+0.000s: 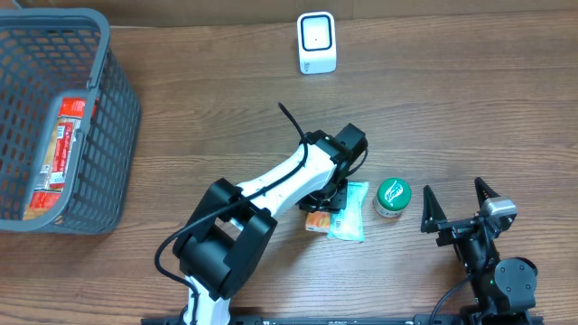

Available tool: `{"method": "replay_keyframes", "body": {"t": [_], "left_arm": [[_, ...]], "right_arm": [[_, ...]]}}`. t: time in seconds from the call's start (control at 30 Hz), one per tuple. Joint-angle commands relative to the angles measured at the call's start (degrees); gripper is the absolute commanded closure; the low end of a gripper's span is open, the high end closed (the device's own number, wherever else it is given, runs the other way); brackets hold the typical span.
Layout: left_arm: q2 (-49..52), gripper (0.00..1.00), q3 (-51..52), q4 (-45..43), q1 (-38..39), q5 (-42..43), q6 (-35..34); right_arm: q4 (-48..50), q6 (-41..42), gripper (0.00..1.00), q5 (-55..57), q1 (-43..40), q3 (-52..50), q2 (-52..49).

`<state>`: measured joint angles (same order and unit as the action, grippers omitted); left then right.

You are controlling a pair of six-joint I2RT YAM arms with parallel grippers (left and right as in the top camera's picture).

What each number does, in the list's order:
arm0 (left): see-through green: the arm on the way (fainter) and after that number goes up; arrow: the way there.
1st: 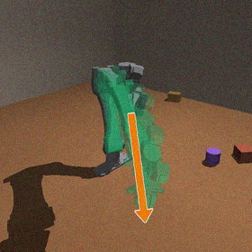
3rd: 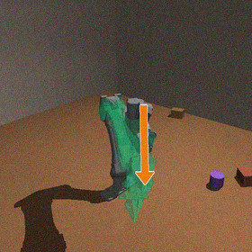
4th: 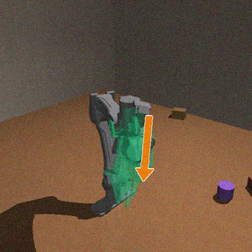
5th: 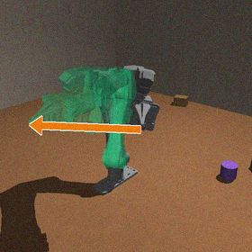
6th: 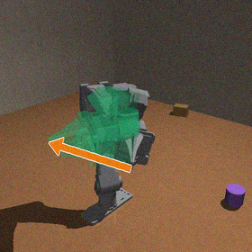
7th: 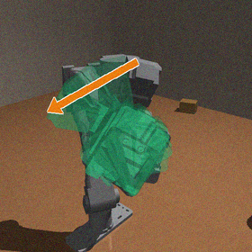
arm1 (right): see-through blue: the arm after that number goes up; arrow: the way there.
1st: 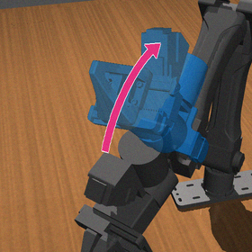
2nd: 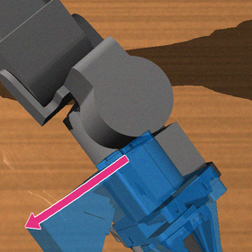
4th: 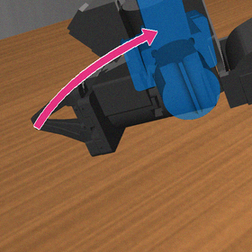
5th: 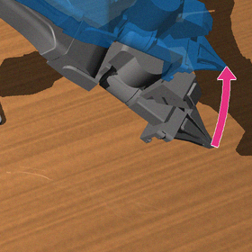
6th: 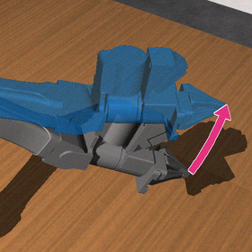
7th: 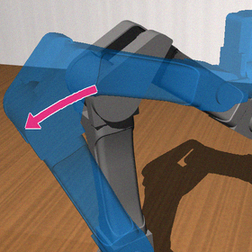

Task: Scan the item barcode
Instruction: 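Lower the items onto the table and open the left gripper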

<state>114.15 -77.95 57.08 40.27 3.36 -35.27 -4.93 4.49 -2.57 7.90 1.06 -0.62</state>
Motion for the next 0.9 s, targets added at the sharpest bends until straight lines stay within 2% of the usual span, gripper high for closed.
{"method": "replay_keyframes", "body": {"t": [0.0, 0.17, 0.27, 0.37, 0.7, 0.73, 0.8, 0.83, 0.87], "left_arm": [[0.5, 0.62, 0.26, -2.4, 0.39, 10.45, 3.1], [0.5, 0.6, 0.26, -6.4, 1.38, 15.93, 3.58], [0.5, 0.55, 0.26, -6.82, 1.62, 14.49, 3.65], [0.5, 0.55, 0.26, -6.8, 1.29, 13.75, 5.51], [0.5, 0.52, 0.26, -8.39, -0.22, 9.35, 5.46], [0.5, 0.47, 0.26, -8.94, -0.2, 9.4, 5.46], [0.5, 0.13, 0.26, -10.1, -0.09, 9.42, 5.46], [0.5, 0.0, 0.26, -10.36, -0.09, 9.6, 5.49], [0.5, 0.0, 0.26, -10.47, -0.09, 9.6, 5.46]], "right_arm": [[0.28, 0.11, 0.0, 0.04, -0.2, -0.61, 0.46], [0.26, 0.11, 0.0, 0.04, -0.2, -0.61, 0.46], [0.28, 0.11, 0.0, 0.04, -0.2, -0.61, 0.46], [0.26, 0.11, 0.0, 0.04, -0.2, -0.61, 0.46], [0.28, 0.11, 0.0, 0.04, -0.2, -0.61, 0.46], [0.28, 0.11, 0.0, 0.07, -0.2, -0.61, 0.46], [0.28, 0.11, 0.0, 0.04, -0.2, -0.61, 0.46], [0.26, 0.11, 0.0, 0.04, -0.2, -0.61, 0.46], [0.28, 0.11, 0.0, 0.04, -0.2, -0.61, 0.46]]}}
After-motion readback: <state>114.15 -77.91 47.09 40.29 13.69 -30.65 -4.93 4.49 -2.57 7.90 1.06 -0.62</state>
